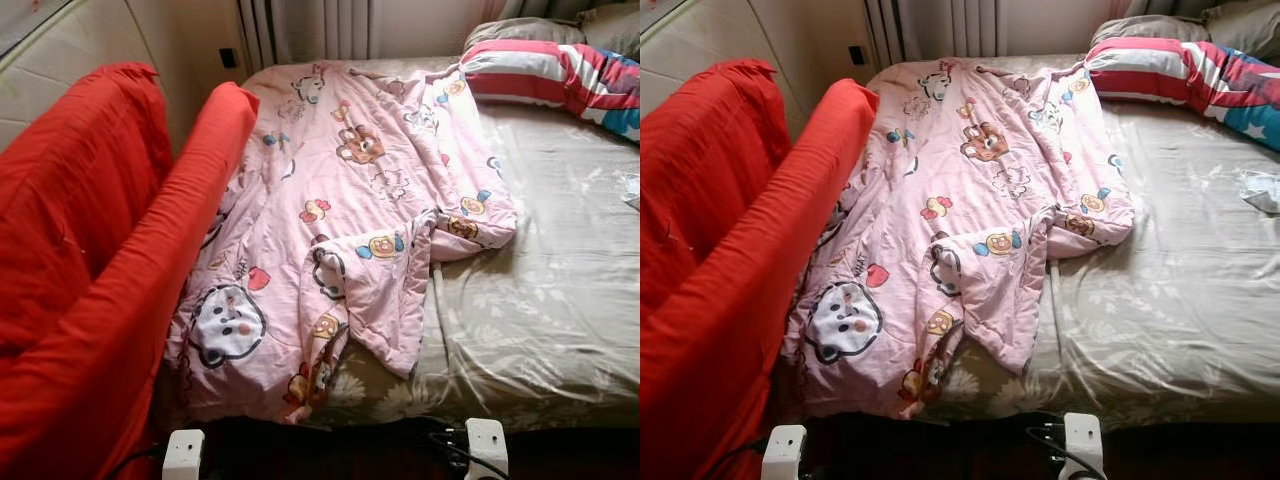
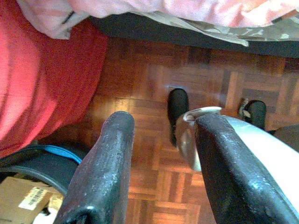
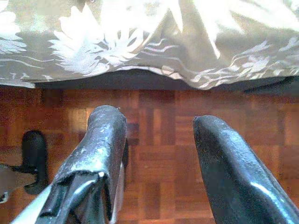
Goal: Clean up the room
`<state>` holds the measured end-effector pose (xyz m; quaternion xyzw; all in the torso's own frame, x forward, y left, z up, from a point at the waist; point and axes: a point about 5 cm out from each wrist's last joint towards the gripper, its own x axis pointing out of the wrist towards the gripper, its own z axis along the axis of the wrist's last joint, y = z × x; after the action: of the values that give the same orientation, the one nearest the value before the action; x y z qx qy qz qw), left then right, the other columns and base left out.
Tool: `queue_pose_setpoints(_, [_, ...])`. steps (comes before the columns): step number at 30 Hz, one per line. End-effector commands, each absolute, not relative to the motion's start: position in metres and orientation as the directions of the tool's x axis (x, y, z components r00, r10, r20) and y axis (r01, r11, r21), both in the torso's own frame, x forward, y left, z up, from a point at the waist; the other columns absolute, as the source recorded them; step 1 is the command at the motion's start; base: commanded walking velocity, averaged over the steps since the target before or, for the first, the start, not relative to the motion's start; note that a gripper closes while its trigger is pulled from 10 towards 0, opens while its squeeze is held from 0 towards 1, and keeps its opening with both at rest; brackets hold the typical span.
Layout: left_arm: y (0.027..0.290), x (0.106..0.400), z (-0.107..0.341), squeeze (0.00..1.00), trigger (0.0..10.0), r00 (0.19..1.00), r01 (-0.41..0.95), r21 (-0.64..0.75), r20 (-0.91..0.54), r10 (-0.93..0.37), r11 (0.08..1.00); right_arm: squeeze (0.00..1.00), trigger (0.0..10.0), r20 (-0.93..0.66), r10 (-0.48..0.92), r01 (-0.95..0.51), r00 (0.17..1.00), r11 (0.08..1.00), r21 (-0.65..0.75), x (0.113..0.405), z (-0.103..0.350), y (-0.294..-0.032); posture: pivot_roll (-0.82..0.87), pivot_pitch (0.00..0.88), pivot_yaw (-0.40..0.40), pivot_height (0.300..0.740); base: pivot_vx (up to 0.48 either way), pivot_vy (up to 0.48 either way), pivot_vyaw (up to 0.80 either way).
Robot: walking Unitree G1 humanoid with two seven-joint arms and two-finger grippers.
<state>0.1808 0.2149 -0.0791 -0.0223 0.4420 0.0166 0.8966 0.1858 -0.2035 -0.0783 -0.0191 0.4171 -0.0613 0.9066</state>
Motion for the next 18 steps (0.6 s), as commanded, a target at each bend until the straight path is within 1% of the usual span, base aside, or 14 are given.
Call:
queue_pose_setpoints(1, [0.214,0.171,-0.084,0.0,10.0,0.587,-0.086,-0.04,-0.81,0.018,0.995,0.0,10.0,-0.757,-0.128,0.091,0.641,0.992,-0.091,0.184,-0.079,-0.208,-0.08,0.144,-0.002,0.738,0.0,0.0,0.0])
queue_pose_setpoints(3, [0.209,0.172,-0.085,0.0,10.0,0.587,-0.089,-0.05,-0.809,0.012,0.995,0.0,10.0,-0.75,-0.138,0.09,0.647,0.99,-0.104,0.186,-0.076,-0.215,-0.08,0.14,-0.009,0.738,0.0,0.0,0.0])
queue_pose_setpoints(9, [0.205,0.172,-0.085,0.0,10.0,0.59,-0.107,-0.067,-0.807,0.01,0.992,0.0,10.0,-0.744,-0.138,0.081,0.654,0.99,-0.113,0.186,-0.075,-0.219,-0.07,0.144,-0.024,0.738,0.0,0.0,0.0])
queue_pose_setpoints(14, [0.207,0.171,-0.086,0.0,10.0,0.588,-0.112,-0.063,-0.809,0.015,0.992,0.0,10.0,-0.744,-0.112,0.036,0.659,0.992,-0.118,0.185,-0.075,-0.217,-0.07,0.148,-0.014,0.738,0.0,0.0,0.0])
queue_pose_setpoints(18, [0.21,0.17,-0.085,0.0,10.0,0.584,-0.108,-0.055,-0.811,0.018,0.993,0.0,10.0,-0.743,-0.106,0.035,0.661,0.993,-0.11,0.189,-0.075,-0.211,-0.07,0.139,-0.005,0.738,0.0,0.0,0.0])
